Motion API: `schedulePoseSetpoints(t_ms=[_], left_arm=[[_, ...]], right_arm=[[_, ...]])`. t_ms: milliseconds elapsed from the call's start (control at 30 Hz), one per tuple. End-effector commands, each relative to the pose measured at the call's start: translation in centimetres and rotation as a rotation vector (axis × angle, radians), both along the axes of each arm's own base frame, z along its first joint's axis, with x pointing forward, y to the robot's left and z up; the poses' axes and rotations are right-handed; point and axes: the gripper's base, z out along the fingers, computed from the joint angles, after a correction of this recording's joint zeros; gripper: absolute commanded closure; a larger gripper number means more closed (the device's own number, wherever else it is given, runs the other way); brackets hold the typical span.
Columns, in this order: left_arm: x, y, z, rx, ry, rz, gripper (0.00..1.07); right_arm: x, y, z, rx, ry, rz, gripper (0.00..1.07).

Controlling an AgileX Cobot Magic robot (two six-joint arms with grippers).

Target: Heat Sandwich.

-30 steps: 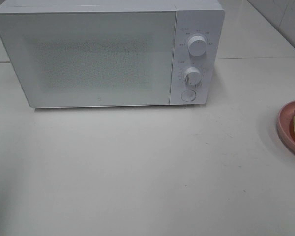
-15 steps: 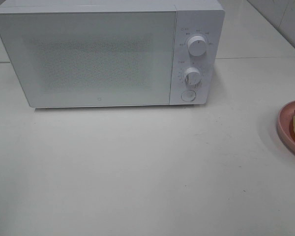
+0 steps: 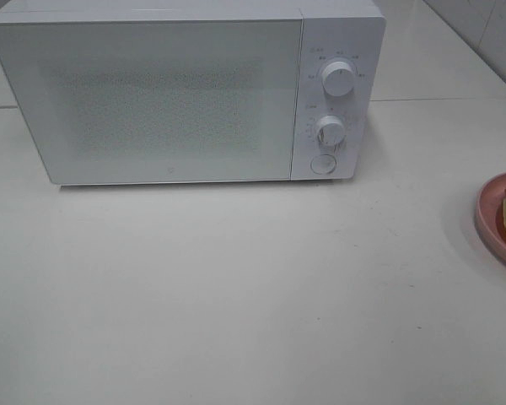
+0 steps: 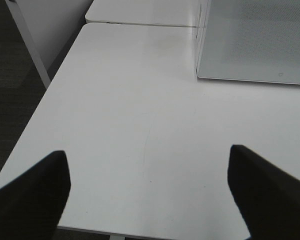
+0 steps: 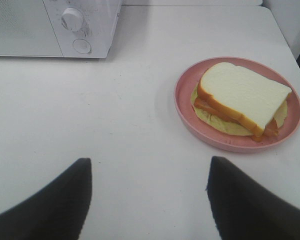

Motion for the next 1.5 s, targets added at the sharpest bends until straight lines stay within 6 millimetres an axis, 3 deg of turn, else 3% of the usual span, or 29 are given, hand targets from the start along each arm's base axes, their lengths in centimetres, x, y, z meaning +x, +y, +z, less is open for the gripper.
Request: schedulePoseSetpoints(t_ms=[33,300,433,667,1500], left_arm=[[-0.1,0.0,-1.2,-0.001,0.044,0.005,0.28],[0.9,-0.1,-1.6,-0.014,0.006,-0.012,0.28],[2.4,-0.1,-3.6,-0.043,0.039,-0.031,0.28],[3.1,-0.4,-3.8,-0.079,-0.013,-0.073,0.29],[3.1,-0.4,-3.8,-0.083,-0.016,-0.142,0.3]], right_arm=[[-0.3,-0.1,-0.1,-0.005,-0.028,-0.004,0.43],[-0.3,-0.1,-0.1,-0.005,-0.028,-0.004,0.43],[-0.3,-0.1,-0.1,-0.005,-0.028,-0.004,0.43],[-0.3,-0.1,-0.1,-0.005,-0.028,-0.004,0.43],[-0.3,-0.1,-0.1,-0.005,-0.028,-0.004,0.43]])
